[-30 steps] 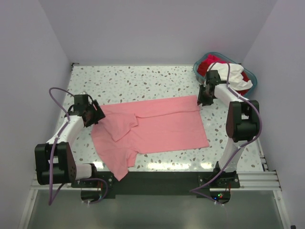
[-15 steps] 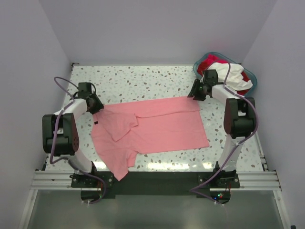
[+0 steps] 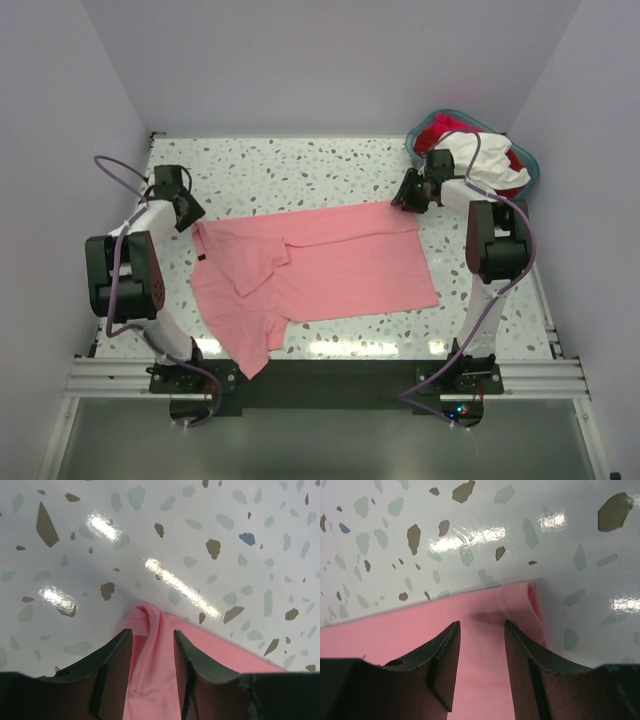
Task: Fold and stack the t-shirts
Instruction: Fold the tshirt
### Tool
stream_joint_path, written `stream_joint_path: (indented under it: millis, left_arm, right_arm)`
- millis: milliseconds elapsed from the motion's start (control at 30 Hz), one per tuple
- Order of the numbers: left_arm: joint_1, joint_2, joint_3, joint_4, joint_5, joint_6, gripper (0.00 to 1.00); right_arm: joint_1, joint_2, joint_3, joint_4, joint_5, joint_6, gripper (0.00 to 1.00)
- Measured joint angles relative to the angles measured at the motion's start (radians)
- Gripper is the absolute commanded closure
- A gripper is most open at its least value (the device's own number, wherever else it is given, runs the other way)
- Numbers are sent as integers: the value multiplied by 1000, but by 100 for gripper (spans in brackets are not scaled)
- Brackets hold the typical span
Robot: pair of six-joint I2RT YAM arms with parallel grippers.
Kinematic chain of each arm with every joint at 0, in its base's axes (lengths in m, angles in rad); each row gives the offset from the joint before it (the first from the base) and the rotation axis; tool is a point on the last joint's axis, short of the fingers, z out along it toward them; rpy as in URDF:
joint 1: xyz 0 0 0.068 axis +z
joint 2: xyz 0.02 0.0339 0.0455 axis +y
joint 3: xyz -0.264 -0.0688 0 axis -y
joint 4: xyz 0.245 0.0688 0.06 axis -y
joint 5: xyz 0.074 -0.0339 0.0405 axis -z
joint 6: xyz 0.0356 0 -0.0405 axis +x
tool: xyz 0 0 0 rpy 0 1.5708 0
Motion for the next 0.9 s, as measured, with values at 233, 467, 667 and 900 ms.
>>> stream_joint_path:
  millis: [233,467,667,900]
  left_arm:
    - [39,39,34,5,-15,-12,66]
    - [37,89,39,4,-1,-16,69]
    - [37,91,39,5,8,-22,74]
    - [37,93,39,5,9,-23,77]
  right_arm:
    - [0,1,0,4,-3,0,55]
    - [0,1,0,4,3,-6,55]
    - [0,1,0,3,8,-6,55]
    - [0,0,-1,3,10,-7,55]
